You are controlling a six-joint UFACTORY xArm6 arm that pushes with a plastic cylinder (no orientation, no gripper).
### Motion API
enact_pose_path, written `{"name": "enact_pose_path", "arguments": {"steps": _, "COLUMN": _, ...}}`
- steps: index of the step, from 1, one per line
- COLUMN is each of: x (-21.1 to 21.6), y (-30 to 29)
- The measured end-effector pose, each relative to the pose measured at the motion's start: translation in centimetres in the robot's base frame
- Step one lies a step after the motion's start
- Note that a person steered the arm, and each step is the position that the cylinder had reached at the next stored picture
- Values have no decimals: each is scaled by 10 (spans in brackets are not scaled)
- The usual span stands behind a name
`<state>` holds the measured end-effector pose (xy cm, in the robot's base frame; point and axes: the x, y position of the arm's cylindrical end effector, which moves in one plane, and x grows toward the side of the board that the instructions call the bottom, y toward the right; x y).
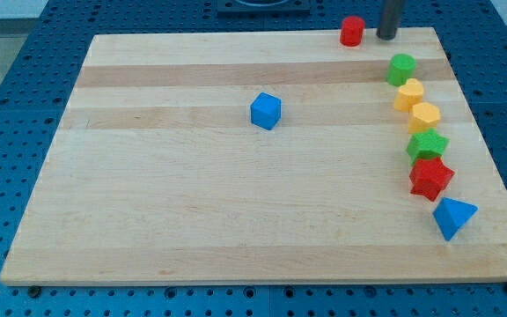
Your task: Place the red circle vertically at the top side of the blue cube
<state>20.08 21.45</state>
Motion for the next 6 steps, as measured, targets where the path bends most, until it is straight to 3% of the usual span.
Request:
{"name": "enact_pose_path", "arguments": {"steps": 2, "x": -6, "y": -89}}
{"name": "enact_pose_path", "arguments": {"steps": 4, "x": 28, "y": -170}}
{"name": "enact_pose_path", "arguments": {"steps": 5, "x": 73, "y": -176}}
{"name": "enact_pose_path", "arguments": {"steps": 6, "x": 90, "y": -150}}
